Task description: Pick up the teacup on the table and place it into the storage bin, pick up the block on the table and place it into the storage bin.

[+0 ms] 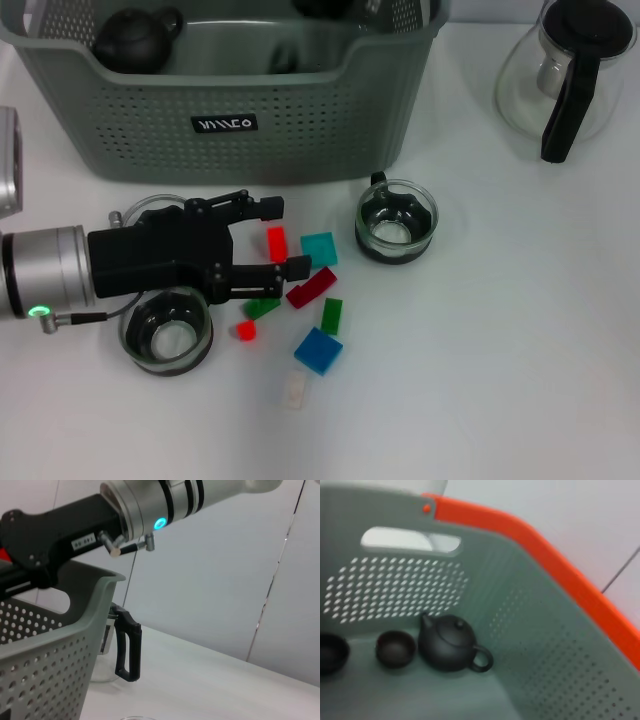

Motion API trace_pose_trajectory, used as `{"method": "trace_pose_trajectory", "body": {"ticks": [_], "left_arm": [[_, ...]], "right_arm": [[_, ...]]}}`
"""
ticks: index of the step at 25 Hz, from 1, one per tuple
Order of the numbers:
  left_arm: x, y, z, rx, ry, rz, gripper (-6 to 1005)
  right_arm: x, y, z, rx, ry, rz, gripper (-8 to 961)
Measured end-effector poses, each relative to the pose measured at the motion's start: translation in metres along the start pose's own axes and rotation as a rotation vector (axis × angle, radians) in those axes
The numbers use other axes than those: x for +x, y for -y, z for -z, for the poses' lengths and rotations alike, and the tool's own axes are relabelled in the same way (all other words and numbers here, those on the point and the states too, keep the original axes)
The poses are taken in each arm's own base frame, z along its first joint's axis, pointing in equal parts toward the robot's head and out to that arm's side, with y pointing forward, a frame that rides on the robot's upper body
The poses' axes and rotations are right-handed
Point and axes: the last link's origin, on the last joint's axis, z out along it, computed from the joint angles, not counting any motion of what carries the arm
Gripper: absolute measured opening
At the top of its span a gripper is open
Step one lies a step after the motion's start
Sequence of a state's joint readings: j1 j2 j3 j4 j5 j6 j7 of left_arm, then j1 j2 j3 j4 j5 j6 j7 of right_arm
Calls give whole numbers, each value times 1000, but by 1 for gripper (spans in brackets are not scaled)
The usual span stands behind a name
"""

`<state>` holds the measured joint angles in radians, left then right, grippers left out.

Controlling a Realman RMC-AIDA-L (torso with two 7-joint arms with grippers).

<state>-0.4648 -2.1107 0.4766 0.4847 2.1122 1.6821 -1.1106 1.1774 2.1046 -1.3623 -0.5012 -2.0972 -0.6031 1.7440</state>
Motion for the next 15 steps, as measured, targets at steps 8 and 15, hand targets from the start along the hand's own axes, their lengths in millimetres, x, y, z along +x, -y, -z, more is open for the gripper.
{"method": "trace_pose_trajectory", "body": {"ticks": [8,15], "left_arm": [[0,1,2,6,2,1,863],[0,1,5,5,6,6,863]], "right_arm": [[-24,19,31,57,114,-20,666],[-44,-1,97,-69,229,27,663]]}}
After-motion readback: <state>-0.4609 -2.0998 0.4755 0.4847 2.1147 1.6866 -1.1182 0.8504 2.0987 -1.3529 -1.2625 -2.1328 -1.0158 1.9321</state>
